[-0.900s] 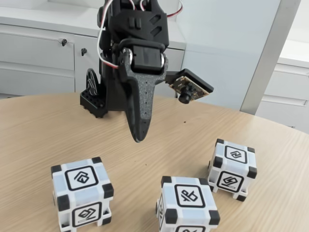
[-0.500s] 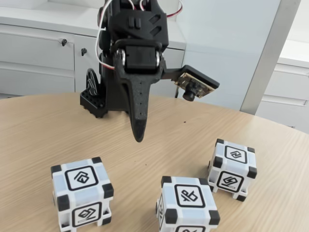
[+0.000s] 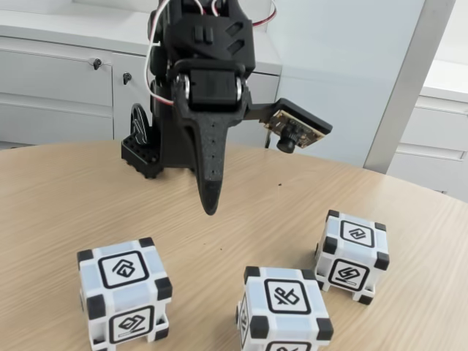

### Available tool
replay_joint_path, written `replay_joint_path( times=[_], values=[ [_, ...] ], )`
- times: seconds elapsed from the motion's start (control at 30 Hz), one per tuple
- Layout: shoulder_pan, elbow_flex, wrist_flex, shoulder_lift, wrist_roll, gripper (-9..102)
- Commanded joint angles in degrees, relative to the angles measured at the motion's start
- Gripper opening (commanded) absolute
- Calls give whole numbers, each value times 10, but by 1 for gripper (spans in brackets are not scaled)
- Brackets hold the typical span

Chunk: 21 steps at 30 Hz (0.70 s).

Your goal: Stack cubes from left to right.

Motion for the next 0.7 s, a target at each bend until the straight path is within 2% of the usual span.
replay_joint_path(
  times=[0.0,0.03,0.13,0.47,0.67],
  values=[
    [-1,-16,-9,3,-18,3],
    [-1,-18,-9,4,-23,8],
    [-1,-35,-9,3,-51,12],
    [4,-105,-8,3,-4,13],
    [-2,-153,-1,-11,-22,18]
  ],
)
